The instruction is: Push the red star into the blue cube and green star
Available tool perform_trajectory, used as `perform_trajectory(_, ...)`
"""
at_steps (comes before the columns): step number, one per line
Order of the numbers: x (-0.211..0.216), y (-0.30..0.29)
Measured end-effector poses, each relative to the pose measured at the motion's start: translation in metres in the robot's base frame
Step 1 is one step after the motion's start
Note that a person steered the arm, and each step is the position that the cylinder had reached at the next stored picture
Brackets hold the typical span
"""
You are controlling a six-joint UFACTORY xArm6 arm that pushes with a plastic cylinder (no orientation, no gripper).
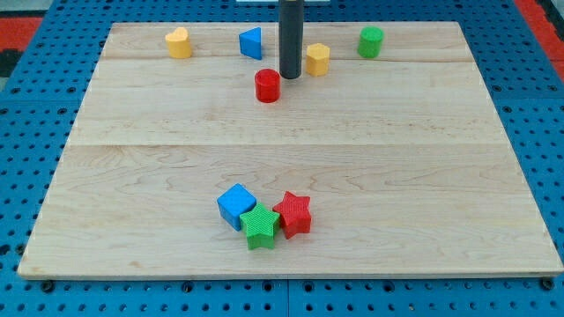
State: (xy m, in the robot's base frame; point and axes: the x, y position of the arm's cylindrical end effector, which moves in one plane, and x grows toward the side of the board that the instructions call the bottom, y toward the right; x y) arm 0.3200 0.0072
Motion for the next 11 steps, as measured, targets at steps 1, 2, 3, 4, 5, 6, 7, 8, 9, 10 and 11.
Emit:
perform_trajectory(1, 0.035, 0.006)
perform_trajectory(2, 0.036, -0.009)
perform_trajectory(3, 0.041, -0.018)
perform_trajectory(4, 0.112, 0.033)
perform_trajectory(5, 0.184, 0.109)
perform_trajectory(6, 0.232, 0.095)
perform_trajectory(7, 0.261, 0.088)
perform_trajectory(8, 0.267, 0.067)
perform_trajectory(9, 0.239, 0.025)
perform_trajectory(10, 0.212, -0.016)
perform_trajectory(11, 0.237, 0.005)
